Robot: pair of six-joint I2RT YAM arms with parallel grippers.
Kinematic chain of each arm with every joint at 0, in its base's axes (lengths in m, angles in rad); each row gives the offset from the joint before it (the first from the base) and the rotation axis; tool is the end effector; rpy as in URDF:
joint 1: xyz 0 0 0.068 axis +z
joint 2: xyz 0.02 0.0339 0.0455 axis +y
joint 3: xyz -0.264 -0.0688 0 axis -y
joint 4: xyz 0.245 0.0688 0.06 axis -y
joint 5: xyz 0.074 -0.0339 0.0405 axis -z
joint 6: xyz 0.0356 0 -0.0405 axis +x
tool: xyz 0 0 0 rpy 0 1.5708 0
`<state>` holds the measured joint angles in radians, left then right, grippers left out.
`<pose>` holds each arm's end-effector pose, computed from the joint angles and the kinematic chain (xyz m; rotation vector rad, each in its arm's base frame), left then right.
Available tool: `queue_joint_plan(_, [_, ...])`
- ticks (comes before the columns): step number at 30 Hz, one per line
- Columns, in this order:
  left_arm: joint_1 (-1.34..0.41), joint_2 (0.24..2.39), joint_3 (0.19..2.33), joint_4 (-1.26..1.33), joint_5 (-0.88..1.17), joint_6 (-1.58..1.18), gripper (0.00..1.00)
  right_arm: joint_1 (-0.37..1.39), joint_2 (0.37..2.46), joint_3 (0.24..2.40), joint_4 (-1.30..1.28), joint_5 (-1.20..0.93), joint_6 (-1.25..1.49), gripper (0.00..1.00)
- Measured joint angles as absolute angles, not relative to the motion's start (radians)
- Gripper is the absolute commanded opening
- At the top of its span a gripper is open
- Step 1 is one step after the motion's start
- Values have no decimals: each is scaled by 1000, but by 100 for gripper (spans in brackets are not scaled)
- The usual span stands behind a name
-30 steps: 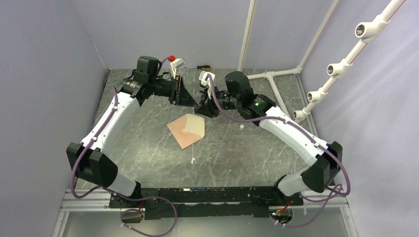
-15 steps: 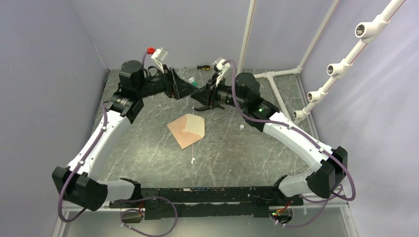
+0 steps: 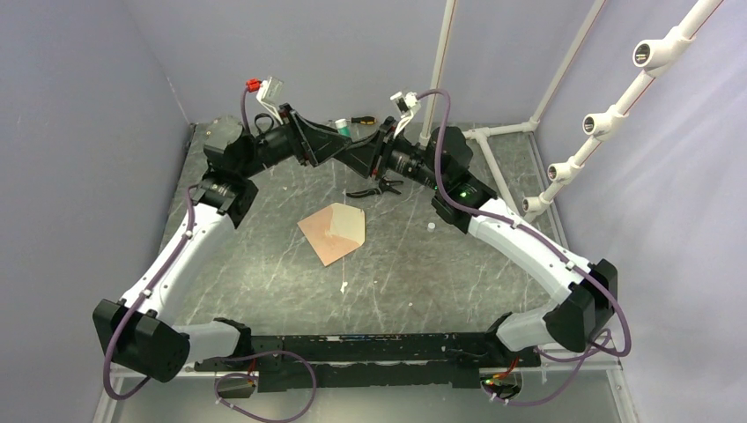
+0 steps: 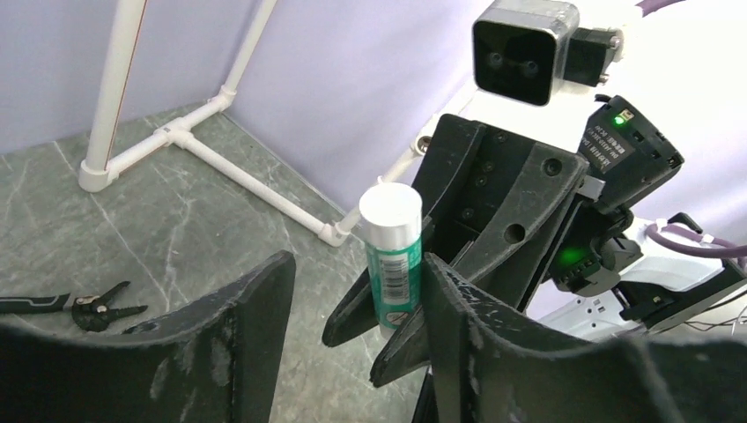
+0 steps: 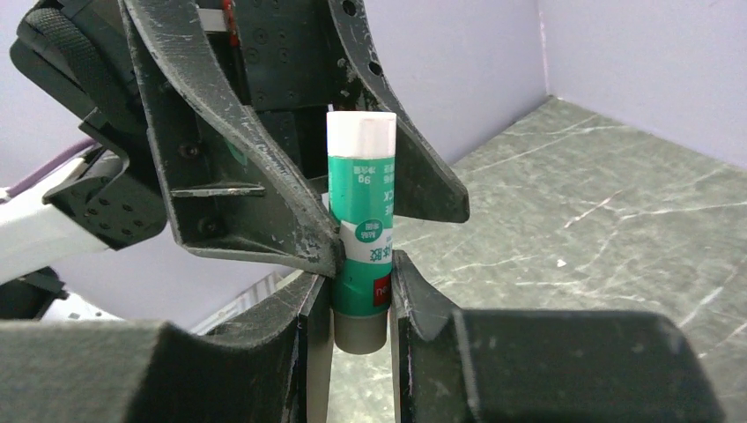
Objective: Place the letter into the envelope and seal it
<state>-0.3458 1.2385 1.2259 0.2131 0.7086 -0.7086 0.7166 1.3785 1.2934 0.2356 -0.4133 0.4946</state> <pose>0.2543 -0.1162 0.4401 0.3773 1.5176 -1.3325 0.2350 0.2237 0.4276 -0.5369 1.4702 1.2689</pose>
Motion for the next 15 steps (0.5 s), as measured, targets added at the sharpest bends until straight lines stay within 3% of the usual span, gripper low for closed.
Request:
queue_joint_plan(5, [-356,1232,1217,249,714,-742,32,713,1381,1277,268,-430,529,0])
queue_joint_plan(7, [-358,1232,1217,264,728,-759,29,713,1382,1277,273,-433,536,0])
queue_joint_plan(15, [-357,1234,1192,334,750,-825,37,710,1391,1272,315,-467,574,0])
